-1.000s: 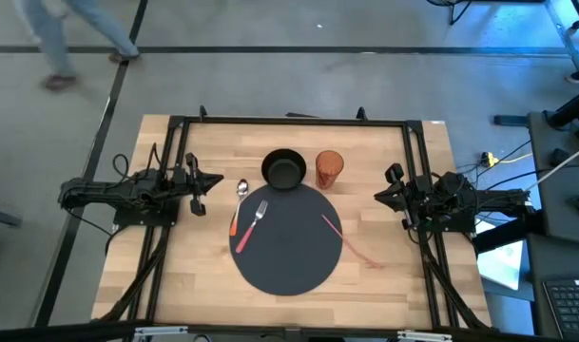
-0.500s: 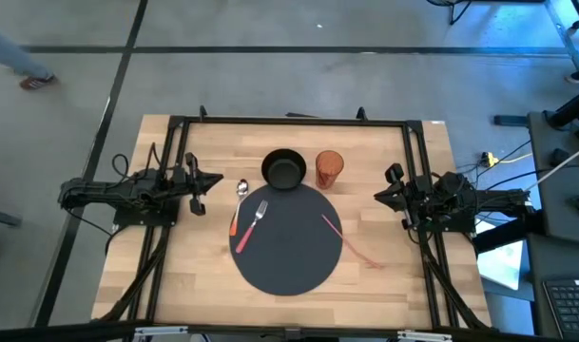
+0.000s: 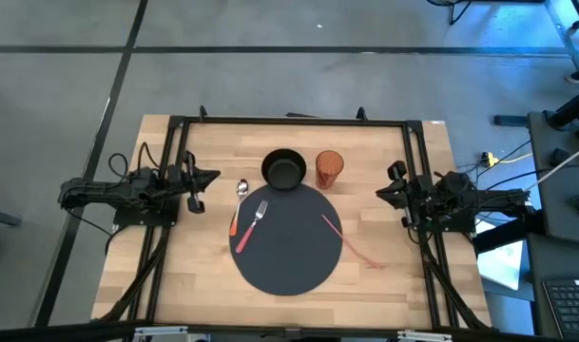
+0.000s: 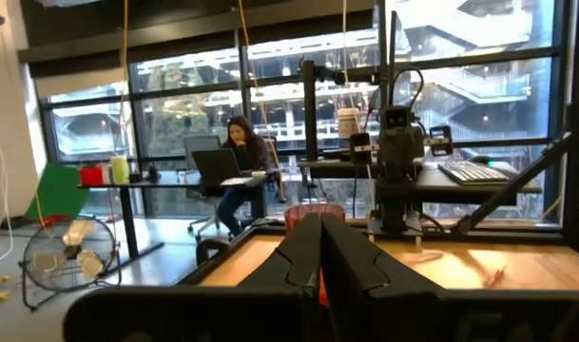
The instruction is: Pick & Place Utensil
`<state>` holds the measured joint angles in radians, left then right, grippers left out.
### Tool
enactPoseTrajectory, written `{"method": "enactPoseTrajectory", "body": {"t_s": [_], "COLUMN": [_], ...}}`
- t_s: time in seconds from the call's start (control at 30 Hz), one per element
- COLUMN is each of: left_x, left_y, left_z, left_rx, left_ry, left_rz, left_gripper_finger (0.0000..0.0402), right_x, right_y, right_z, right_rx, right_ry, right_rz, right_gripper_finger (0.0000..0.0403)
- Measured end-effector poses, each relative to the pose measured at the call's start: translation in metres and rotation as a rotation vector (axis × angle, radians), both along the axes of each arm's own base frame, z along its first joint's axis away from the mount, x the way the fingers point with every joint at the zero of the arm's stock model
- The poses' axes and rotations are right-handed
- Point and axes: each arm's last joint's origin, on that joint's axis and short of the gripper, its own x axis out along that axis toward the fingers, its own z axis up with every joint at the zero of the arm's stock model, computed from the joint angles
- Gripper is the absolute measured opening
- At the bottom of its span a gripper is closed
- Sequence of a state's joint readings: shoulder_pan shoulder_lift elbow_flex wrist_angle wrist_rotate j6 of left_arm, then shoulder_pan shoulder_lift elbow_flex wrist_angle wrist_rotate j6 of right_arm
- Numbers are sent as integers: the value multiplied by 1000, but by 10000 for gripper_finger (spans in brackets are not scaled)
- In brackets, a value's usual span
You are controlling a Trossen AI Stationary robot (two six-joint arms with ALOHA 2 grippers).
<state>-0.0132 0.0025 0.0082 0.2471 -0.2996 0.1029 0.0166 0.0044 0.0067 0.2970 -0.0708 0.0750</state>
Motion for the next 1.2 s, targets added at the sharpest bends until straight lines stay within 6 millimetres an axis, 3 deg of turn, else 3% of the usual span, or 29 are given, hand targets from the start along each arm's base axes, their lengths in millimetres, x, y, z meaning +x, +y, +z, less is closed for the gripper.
{"method": "enactPoseTrajectory", "body": {"t_s": [0.13, 0.27, 0.43, 0.63, 0.73, 0.87, 0.97, 1.2], "left_x": [0, 1, 3, 2, 1, 1, 1, 1], "left_y": [0, 0, -1, 1, 2, 2, 2, 2], "left_z": [0, -6, -17, -12, -8, -9, -9, -9], "left_rx": [-47, -65, -136, -70, -34, 11, 26, 25], "left_ry": [-12, 40, 138, 105, 81, 98, 108, 111], "left_rz": [-6, -16, -56, 13, 49, 64, 67, 67], "left_gripper_finger": [4, 4, 4, 4, 4, 4, 4, 4], "right_x": [1, 3, 14, 45, 63, 97, 124, 173], "right_y": [0, 4, 7, 10, 11, 15, 18, 23], "right_z": [3, 22, 71, 130, 149, 163, 170, 157], "right_rx": [28, 66, 90, 193, 234, 236, 217, 201], "right_ry": [27, 117, 268, 741, 1014, 1241, 1307, 1406], "right_rz": [12, 84, 67, -26, -107, -146, -143, -163], "right_gripper_finger": [31, 31, 31, 29, 17, 5, 11, 68]}}
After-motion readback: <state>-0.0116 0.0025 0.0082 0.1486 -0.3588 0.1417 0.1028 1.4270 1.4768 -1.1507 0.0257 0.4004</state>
